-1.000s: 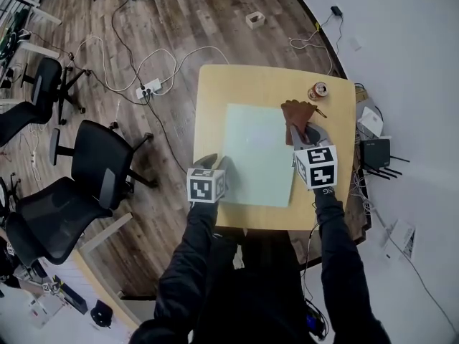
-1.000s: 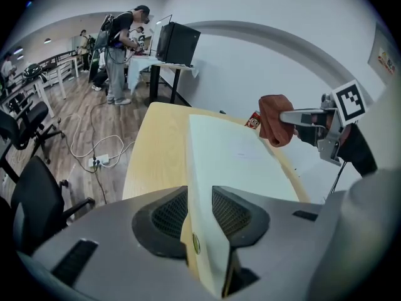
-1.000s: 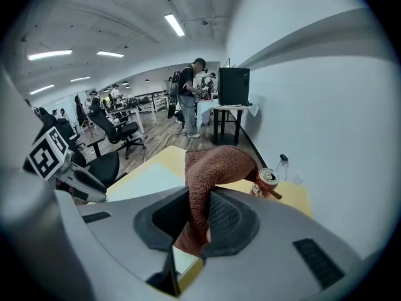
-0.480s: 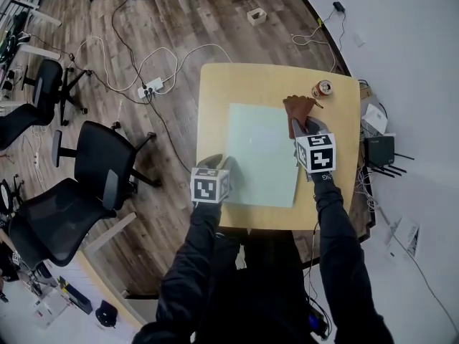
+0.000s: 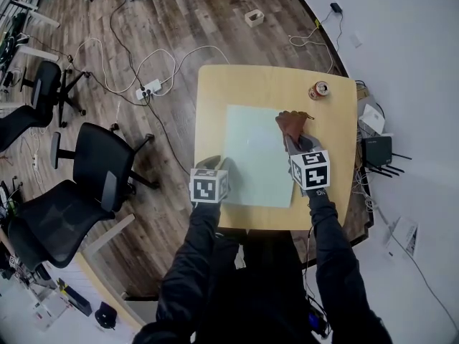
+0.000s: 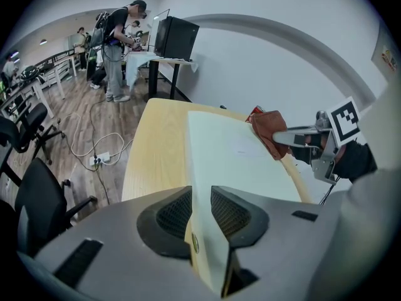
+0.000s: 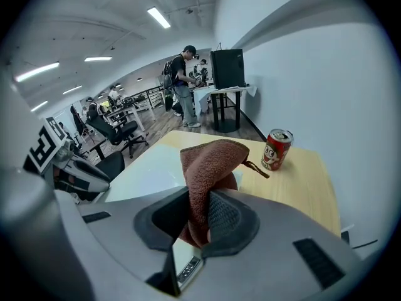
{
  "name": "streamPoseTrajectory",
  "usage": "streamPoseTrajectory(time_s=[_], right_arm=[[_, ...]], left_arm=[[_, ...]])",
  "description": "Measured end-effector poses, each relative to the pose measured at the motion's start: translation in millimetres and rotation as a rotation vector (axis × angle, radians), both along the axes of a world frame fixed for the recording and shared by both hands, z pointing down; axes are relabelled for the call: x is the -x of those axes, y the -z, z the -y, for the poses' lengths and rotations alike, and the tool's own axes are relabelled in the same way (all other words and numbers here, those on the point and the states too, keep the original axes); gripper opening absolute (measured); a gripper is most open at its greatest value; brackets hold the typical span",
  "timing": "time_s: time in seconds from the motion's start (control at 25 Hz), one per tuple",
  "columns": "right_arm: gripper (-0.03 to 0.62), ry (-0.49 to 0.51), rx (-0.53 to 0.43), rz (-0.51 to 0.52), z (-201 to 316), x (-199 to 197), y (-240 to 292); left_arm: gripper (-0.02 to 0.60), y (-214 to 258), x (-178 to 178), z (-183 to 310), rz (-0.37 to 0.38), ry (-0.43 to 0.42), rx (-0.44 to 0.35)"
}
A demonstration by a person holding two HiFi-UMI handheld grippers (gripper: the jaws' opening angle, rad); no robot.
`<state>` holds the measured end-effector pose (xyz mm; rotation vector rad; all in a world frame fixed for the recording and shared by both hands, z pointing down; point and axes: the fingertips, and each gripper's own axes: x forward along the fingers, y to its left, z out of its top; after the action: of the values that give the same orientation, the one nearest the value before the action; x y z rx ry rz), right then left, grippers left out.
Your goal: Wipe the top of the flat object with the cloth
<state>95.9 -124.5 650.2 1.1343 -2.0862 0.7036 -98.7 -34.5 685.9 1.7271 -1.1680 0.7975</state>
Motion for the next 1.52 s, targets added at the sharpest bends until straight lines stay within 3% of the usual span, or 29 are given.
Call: streamPoseTrajectory(time_s=[1.28, 1.52], right_arm=[[0.074, 0.131, 0.158, 0.086, -200.4, 2.5, -0.9], [0.074, 0.147, 0.168, 0.087, -210.4, 0.8, 10.5]], left_arm=[[0.089, 1.9, -5.9, -2.2, 0.032, 0.02, -0.011], [0.089, 3.0, -5.6, -3.5, 0.032, 0.019, -0.008]])
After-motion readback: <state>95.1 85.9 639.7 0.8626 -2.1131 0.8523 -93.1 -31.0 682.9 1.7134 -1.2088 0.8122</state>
